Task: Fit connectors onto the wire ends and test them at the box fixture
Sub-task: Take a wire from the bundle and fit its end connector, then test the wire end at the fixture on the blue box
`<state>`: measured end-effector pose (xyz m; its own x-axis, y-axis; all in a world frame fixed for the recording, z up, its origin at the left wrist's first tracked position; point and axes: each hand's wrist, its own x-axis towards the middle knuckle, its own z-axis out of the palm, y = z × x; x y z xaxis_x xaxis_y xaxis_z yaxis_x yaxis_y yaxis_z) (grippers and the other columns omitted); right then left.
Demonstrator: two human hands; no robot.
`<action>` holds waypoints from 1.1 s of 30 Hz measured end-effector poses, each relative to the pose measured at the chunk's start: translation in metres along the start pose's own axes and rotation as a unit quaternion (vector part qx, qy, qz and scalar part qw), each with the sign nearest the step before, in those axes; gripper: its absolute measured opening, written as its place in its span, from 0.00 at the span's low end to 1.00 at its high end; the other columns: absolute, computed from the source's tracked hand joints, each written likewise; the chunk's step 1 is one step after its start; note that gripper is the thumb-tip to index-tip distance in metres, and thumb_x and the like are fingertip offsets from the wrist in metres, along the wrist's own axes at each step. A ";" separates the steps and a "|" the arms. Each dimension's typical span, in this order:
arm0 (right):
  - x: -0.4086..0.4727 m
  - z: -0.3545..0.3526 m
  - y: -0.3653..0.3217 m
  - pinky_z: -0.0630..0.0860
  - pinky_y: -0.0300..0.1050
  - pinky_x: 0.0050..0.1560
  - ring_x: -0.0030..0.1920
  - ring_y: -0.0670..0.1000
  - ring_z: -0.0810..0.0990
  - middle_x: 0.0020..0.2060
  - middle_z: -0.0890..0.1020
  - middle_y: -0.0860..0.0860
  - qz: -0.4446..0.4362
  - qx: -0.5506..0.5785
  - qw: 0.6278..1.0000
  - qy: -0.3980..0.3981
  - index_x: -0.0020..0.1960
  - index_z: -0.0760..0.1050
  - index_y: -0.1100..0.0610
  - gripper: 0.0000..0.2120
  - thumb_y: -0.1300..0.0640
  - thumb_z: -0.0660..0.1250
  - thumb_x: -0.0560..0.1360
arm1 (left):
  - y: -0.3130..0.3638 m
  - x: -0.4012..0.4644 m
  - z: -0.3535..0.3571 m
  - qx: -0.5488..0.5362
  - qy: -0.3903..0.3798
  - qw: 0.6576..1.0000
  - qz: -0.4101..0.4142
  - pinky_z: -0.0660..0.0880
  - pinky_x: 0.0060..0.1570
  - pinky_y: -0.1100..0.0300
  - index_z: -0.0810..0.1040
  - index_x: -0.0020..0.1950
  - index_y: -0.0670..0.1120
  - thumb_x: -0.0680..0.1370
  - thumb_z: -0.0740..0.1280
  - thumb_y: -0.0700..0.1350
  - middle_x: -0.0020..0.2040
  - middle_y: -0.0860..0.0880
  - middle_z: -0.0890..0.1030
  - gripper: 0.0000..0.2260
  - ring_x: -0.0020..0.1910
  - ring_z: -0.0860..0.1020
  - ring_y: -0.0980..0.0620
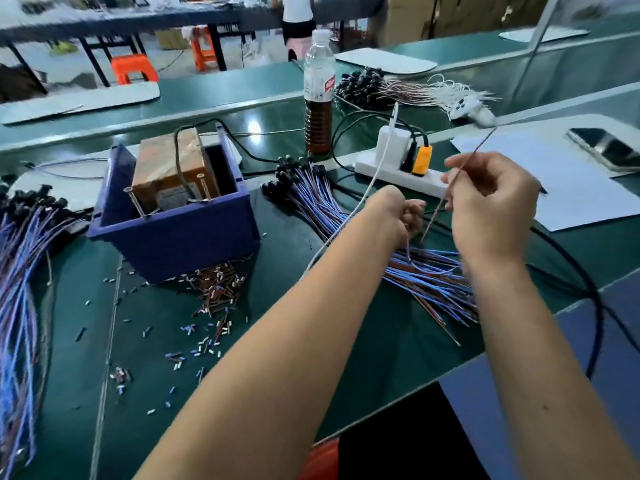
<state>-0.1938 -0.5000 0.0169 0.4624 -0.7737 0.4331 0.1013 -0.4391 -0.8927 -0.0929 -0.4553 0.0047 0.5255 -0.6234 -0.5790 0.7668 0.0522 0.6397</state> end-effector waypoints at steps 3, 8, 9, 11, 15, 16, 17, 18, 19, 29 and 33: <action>0.003 -0.006 -0.012 0.75 0.44 0.40 0.39 0.50 0.81 0.38 0.85 0.53 -0.031 0.138 0.989 0.052 0.48 0.82 0.54 0.11 0.63 0.61 0.79 | 0.017 0.003 -0.016 -0.017 0.063 0.996 0.055 0.55 0.14 0.68 0.65 0.37 0.41 0.84 0.42 0.35 0.19 0.50 0.65 0.19 0.14 0.59 0.59; -0.005 0.006 -0.017 0.74 0.58 0.52 0.51 0.56 0.76 0.52 0.75 0.52 -0.237 -0.039 0.943 0.231 0.58 0.74 0.61 0.09 0.63 0.65 0.78 | 0.036 0.009 -0.046 -0.041 0.173 0.973 0.149 0.54 0.16 0.69 0.70 0.47 0.39 0.83 0.46 0.35 0.32 0.46 0.69 0.14 0.21 0.64 0.57; -0.008 0.015 -0.016 0.74 0.60 0.53 0.52 0.58 0.76 0.52 0.75 0.54 -0.261 -0.061 0.939 0.215 0.58 0.74 0.64 0.11 0.64 0.66 0.76 | 0.038 0.009 -0.050 -0.056 0.183 0.969 0.159 0.55 0.16 0.69 0.70 0.49 0.39 0.83 0.46 0.35 0.33 0.46 0.70 0.13 0.23 0.65 0.56; -0.014 0.037 -0.016 0.76 0.58 0.54 0.52 0.59 0.78 0.51 0.79 0.56 -0.244 -0.080 0.963 0.076 0.58 0.76 0.65 0.11 0.64 0.66 0.77 | 0.044 0.007 -0.056 -0.085 0.199 0.960 0.178 0.56 0.16 0.68 0.70 0.46 0.40 0.84 0.49 0.37 0.32 0.46 0.70 0.12 0.22 0.66 0.56; -0.022 0.067 -0.007 0.76 0.53 0.54 0.57 0.63 0.81 0.54 0.85 0.57 -0.107 -0.270 0.927 -0.240 0.66 0.76 0.56 0.15 0.51 0.66 0.83 | 0.061 0.005 -0.063 -0.139 0.213 0.945 0.206 0.56 0.18 0.70 0.69 0.38 0.41 0.82 0.52 0.37 0.31 0.45 0.70 0.14 0.15 0.64 0.54; -0.024 0.070 -0.006 0.77 0.55 0.53 0.57 0.64 0.82 0.55 0.85 0.59 -0.107 -0.300 0.910 -0.264 0.66 0.77 0.54 0.15 0.49 0.65 0.83 | 0.064 0.004 -0.065 -0.146 0.207 0.944 0.210 0.56 0.19 0.69 0.69 0.37 0.42 0.82 0.51 0.37 0.31 0.45 0.69 0.15 0.15 0.64 0.54; -0.026 0.071 -0.005 0.78 0.55 0.53 0.55 0.64 0.82 0.53 0.85 0.59 -0.109 -0.303 0.906 -0.275 0.65 0.79 0.54 0.14 0.49 0.66 0.83 | 0.067 0.003 -0.067 -0.150 0.200 0.945 0.213 0.56 0.20 0.67 0.68 0.37 0.42 0.82 0.51 0.36 0.32 0.46 0.67 0.15 0.17 0.63 0.54; -0.026 0.070 -0.007 0.79 0.55 0.52 0.52 0.63 0.83 0.51 0.86 0.58 -0.101 -0.275 0.913 -0.282 0.62 0.81 0.54 0.13 0.49 0.67 0.82 | 0.070 0.002 -0.069 -0.156 0.193 0.945 0.213 0.56 0.21 0.66 0.68 0.37 0.42 0.82 0.50 0.36 0.31 0.46 0.66 0.15 0.19 0.63 0.54; -0.026 0.069 -0.009 0.80 0.54 0.52 0.50 0.60 0.84 0.48 0.86 0.57 -0.084 -0.241 0.922 -0.291 0.59 0.83 0.54 0.11 0.51 0.69 0.81 | 0.072 0.001 -0.070 -0.165 0.186 0.944 0.217 0.57 0.20 0.67 0.68 0.37 0.42 0.82 0.50 0.35 0.31 0.47 0.66 0.16 0.20 0.64 0.54; -0.012 0.047 -0.024 0.80 0.46 0.43 0.32 0.49 0.85 0.31 0.86 0.51 -0.045 -0.319 0.873 -0.366 0.45 0.79 0.52 0.10 0.52 0.65 0.83 | 0.088 0.000 -0.086 0.117 0.334 0.898 0.260 0.69 0.40 0.59 0.85 0.46 0.45 0.83 0.64 0.43 0.36 0.50 0.74 0.12 0.31 0.69 0.50; -0.017 0.059 -0.005 0.80 0.51 0.55 0.49 0.61 0.84 0.45 0.86 0.57 -0.026 -0.372 0.881 -0.290 0.50 0.80 0.56 0.10 0.48 0.70 0.80 | 0.078 0.005 -0.101 0.199 0.338 0.880 0.270 0.74 0.40 0.59 0.77 0.67 0.37 0.83 0.64 0.40 0.45 0.46 0.75 0.14 0.40 0.74 0.48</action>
<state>-0.1505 -0.4578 0.0065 0.8683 -0.4754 0.1419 -0.3707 -0.8118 -0.4513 0.0068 -0.3756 0.0013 0.9754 0.0209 -0.2193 0.2197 -0.1632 0.9618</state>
